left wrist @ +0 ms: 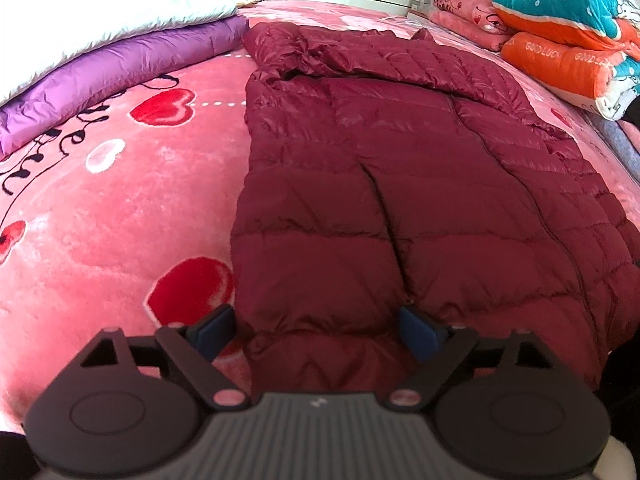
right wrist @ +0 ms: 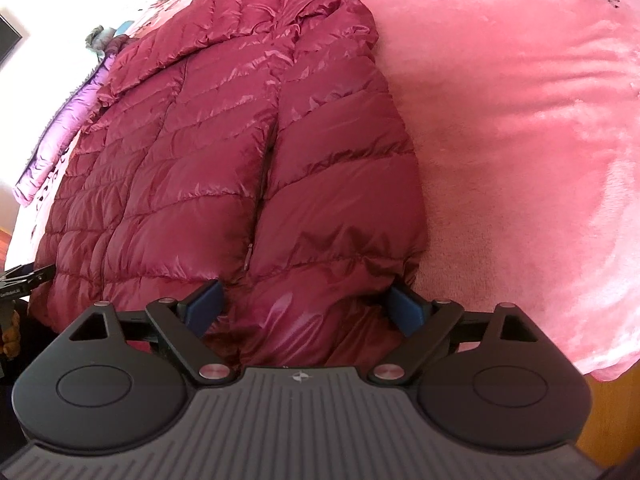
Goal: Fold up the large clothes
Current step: 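Grasp the jacket hem with the left tool while the right tool grasps it too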
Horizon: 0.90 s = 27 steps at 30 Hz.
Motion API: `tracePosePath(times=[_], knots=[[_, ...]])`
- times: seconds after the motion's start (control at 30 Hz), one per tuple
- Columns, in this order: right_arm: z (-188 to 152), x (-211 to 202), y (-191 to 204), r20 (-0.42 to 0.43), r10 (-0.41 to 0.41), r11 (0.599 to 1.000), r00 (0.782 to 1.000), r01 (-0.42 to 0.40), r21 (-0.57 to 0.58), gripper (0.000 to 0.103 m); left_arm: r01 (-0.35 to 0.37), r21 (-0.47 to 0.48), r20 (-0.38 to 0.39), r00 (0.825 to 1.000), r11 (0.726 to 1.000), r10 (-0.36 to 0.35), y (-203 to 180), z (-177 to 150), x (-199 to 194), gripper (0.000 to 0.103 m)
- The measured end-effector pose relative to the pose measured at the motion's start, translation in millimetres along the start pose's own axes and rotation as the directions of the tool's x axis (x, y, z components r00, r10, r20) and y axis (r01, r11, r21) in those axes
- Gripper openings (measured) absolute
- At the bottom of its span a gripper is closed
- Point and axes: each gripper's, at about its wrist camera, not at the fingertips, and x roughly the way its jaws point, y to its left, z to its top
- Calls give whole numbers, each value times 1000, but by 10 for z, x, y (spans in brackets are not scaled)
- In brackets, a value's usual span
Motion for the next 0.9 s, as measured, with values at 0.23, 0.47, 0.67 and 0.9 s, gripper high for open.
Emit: tracePosePath(times=[0.23,0.47,0.67,0.9], knots=[[-24,-6,15,14,-5,1000,1000,5,-15,103,31,17,6,1000,999,-31,-32,2,-21,72],[-35,-58,50,43,-4,999,999,6,-53,75,104,28,18,994,994,-105,-54,-3,-68,32],[1,-92,94,56,24,997,998,-20,-73,49,158,-27,19,987,987,-157,-9,24,-61,21],[25,-123,128,100,-6,998,995,12,-67,36,199,-80,39,980,977,-197,59,52,-72,16]])
